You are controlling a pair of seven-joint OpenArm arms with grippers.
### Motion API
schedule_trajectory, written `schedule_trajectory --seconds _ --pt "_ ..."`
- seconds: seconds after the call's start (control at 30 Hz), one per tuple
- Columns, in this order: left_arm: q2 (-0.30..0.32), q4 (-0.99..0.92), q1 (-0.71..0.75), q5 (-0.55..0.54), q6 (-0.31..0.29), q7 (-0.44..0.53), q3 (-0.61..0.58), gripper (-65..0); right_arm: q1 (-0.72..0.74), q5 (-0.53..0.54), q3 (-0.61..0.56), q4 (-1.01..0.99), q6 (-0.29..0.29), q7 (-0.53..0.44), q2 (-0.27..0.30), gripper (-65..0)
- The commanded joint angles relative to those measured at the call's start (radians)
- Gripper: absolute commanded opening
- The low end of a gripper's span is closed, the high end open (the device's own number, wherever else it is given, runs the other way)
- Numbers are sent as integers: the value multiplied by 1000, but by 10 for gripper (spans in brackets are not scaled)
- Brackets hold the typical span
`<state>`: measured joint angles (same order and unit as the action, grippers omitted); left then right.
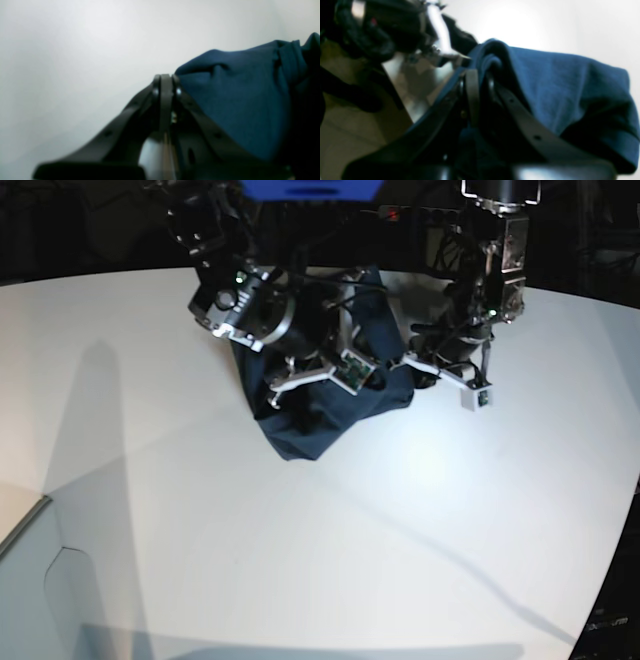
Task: Layout the t-shirt on the table in an organized manner, then fold the t-shirt properly
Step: 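Lift the strip's end with the right gripper and fold it over the strip, then press and tuck the folded bundle with the right gripper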
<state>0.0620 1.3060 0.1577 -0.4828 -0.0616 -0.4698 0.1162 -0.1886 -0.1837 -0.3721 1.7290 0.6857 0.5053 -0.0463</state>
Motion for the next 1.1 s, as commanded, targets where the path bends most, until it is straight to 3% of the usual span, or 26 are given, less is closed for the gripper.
schedule_trajectory --seconds 0.0,0.2,0.3,0.47,0.57,0.83,1.07 --pt "15 27 9 12 13 -19 3 -641 10 16 -9 1 12 -23 9 -650" --pt "75 100 35 11 13 -22 3 -635 31 16 -58 -16 12 -21 16 -643" --pt "101 140 64 11 13 -22 4 -628 31 16 -61 -16 12 -21 16 -535" --pt "103 226 121 11 15 -22 47 -489 19 16 -63 16 12 -21 16 -329" --pt "98 258 151 11 15 -22 99 -423 -13 16 -60 88 12 -23 16 -261" --pt "98 269 188 11 13 -22 195 -412 -35 16 140 213 12 -23 13 -246" --pt "97 269 187 11 13 -22 202 -412 -96 16 210 211 12 -21 18 -246"
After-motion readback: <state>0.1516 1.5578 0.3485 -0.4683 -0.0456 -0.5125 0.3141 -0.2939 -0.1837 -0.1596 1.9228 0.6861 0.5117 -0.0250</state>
